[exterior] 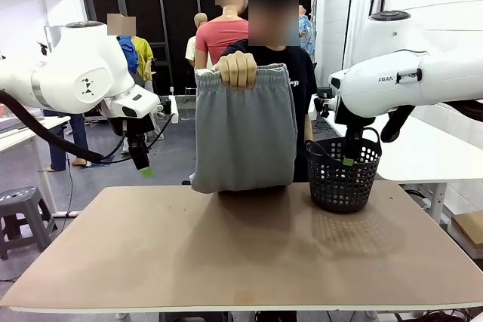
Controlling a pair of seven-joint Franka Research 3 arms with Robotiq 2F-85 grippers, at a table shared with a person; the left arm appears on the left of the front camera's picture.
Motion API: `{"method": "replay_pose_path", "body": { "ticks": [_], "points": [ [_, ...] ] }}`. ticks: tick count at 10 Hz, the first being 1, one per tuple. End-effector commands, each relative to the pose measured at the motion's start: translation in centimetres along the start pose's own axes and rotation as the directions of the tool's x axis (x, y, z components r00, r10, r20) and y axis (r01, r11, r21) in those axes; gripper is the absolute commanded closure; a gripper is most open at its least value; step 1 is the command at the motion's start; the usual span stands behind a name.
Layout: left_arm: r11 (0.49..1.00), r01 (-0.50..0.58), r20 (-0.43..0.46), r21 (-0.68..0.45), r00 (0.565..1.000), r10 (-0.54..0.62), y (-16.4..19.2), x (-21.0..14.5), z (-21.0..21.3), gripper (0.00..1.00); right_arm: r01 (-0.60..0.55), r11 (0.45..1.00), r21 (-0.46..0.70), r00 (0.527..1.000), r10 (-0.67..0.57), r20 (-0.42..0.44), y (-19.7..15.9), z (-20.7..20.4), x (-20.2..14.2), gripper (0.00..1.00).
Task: Fold the training pants.
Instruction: Grab both ends of the Training pants handed by a person.
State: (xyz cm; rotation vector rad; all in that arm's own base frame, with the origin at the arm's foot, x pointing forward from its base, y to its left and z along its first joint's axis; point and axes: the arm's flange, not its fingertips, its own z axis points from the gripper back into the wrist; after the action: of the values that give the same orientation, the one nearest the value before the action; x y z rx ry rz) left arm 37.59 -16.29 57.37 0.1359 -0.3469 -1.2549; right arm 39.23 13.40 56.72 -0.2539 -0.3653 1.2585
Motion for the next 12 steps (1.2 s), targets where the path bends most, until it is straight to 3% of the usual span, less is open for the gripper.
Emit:
{"method": "replay_pose_path", "body": {
  "ticks": [1,7,12],
  "points": [
    [0.997,0.077,0.047,-0.013,0.996,-0.076,1.8,-0.8,-2.7,0.00,-0.072,0.997,0.043,0.996,0.069,0.062,-1.5,-2.8,0.0,0.00],
    [0.980,0.200,0.216,0.022,0.956,-0.200,4.3,-0.2,-7.6,0.00,-0.176,0.983,0.045,0.956,0.159,0.248,-2.7,-7.2,0.3,0.00],
    [0.950,0.312,0.406,0.001,0.868,-0.286,4.5,0.8,-8.0,0.00,-0.210,0.976,0.049,0.878,0.166,0.450,-3.3,-7.7,0.9,0.00]
  ]
}}
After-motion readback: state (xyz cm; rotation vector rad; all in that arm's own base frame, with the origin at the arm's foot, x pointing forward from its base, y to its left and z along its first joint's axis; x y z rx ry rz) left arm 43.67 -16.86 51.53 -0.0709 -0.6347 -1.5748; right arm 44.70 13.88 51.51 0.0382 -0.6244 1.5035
